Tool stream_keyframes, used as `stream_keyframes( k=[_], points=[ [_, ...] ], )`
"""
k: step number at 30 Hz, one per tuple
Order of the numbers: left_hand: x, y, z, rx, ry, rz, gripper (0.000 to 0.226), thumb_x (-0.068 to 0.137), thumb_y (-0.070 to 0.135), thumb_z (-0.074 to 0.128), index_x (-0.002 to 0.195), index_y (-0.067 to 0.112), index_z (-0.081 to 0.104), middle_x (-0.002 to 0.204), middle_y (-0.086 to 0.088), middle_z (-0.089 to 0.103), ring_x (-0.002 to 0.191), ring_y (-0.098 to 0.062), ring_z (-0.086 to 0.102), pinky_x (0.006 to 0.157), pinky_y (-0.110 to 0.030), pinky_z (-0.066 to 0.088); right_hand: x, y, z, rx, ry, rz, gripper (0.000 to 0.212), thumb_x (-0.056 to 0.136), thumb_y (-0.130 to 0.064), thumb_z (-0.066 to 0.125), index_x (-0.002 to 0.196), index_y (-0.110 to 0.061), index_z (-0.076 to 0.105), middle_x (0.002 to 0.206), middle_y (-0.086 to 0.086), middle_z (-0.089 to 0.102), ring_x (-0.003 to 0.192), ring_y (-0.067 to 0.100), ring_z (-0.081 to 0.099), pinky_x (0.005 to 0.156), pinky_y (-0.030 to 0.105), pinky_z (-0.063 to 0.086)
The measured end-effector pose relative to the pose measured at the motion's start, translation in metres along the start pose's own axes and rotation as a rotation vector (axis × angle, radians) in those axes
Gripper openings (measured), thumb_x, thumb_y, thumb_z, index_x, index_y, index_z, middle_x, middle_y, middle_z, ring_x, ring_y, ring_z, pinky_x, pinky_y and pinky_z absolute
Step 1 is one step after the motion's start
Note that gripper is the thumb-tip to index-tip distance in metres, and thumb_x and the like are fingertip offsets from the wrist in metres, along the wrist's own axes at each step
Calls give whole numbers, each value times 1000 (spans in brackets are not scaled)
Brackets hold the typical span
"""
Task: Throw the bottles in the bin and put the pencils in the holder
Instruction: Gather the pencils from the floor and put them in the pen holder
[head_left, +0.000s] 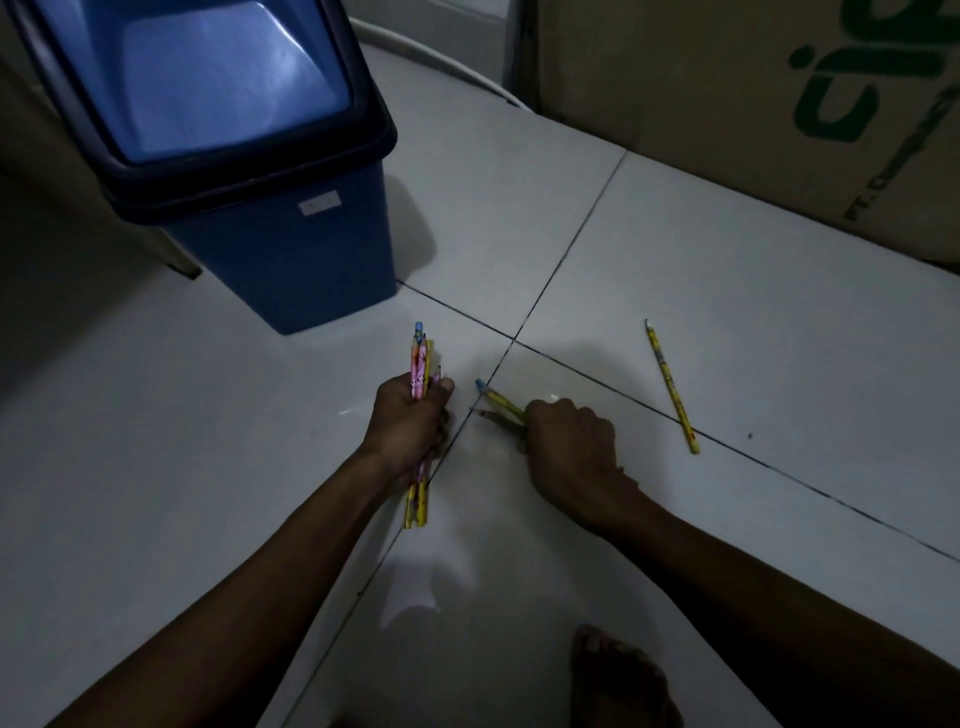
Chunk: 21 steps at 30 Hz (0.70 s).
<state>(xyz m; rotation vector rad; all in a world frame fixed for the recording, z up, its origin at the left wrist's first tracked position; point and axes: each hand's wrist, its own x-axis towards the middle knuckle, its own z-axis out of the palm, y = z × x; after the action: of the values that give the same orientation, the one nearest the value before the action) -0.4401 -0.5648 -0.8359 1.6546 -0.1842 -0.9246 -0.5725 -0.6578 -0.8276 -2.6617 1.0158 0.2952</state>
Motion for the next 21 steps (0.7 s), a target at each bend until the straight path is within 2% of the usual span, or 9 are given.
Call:
stream_keyframes(
  k=[2, 5, 8, 10, 11, 13, 15, 18, 21],
  points=[
    [0, 0, -1, 3, 1, 2, 11, 97, 14, 51, 89, 8, 48, 60, -11, 39, 44, -17, 36, 37, -20, 31, 1, -1, -1, -21, -13, -24, 18, 95, -15, 46, 111, -10, 53, 115, 12, 56, 102, 32, 54, 72, 32, 27],
    [-1, 1, -3, 13, 3, 9, 15, 97, 15, 51, 84, 8, 47, 59, -10, 40, 42, -16, 36, 35, -20, 32, 18, 10, -7, 111, -41, 159, 20, 91, -25, 54, 105, -10, 56, 107, 13, 60, 98, 34, 59, 72, 34, 40],
    [-2, 1, -2, 13, 4, 14, 16, 97, 16, 50, 84, 8, 46, 58, -9, 39, 42, -17, 36, 35, -20, 32, 29, 29, -17, 608, -62, 354, 20, 88, -27, 60, 79, -10, 59, 73, 7, 63, 71, 25, 63, 57, 27, 45],
    [-2, 2, -1, 11, -8, 16, 14, 98, 16, 50, 87, 8, 46, 58, -9, 38, 43, -16, 35, 35, -20, 31, 31, 43, -25, 966, -78, 455, 26, 92, -18, 59, 67, -10, 58, 45, -4, 60, 43, 12, 56, 40, 19, 36],
    [-2, 2, -1, 11, -14, 16, 13, 98, 16, 49, 87, 9, 46, 58, -9, 38, 43, -16, 35, 36, -20, 30, 30, 48, -29, 1094, -91, 496, 27, 93, -17, 59, 67, -10, 60, 41, -5, 61, 37, 11, 49, 37, 18, 31],
    [-2, 2, 2, 19, -28, 11, 15, 98, 16, 50, 85, 9, 45, 58, -9, 37, 44, -17, 34, 37, -20, 30, 30, 59, -32, 1265, -127, 540, 24, 94, -20, 57, 74, -11, 66, 59, 0, 71, 42, 12, 42, 40, 18, 26],
    [-2, 2, 7, 46, -57, 3, 21, 97, 18, 51, 78, 11, 45, 56, -7, 38, 44, -17, 34, 40, -22, 30, 31, 68, -27, 1402, -153, 554, 23, 96, -22, 54, 81, -12, 68, 71, 3, 74, 48, 12, 47, 37, 18, 29],
    [-6, 3, 18, 91, -135, -3, 19, 97, 21, 52, 81, 12, 47, 55, -4, 41, 40, -12, 37, 40, -22, 30, 31, 71, -22, 1741, -140, 578, 23, 99, -18, 48, 87, -7, 65, 59, -1, 70, 50, 10, 64, 40, 20, 48],
    [-8, 4, 28, 94, -178, -13, 17, 97, 21, 52, 83, 12, 45, 56, -3, 39, 39, -12, 35, 41, -22, 27, 28, 73, -21, 1963, -171, 597, 28, 102, -18, 41, 88, -7, 62, 54, 0, 67, 49, 13, 66, 50, 26, 59]
  ],
)
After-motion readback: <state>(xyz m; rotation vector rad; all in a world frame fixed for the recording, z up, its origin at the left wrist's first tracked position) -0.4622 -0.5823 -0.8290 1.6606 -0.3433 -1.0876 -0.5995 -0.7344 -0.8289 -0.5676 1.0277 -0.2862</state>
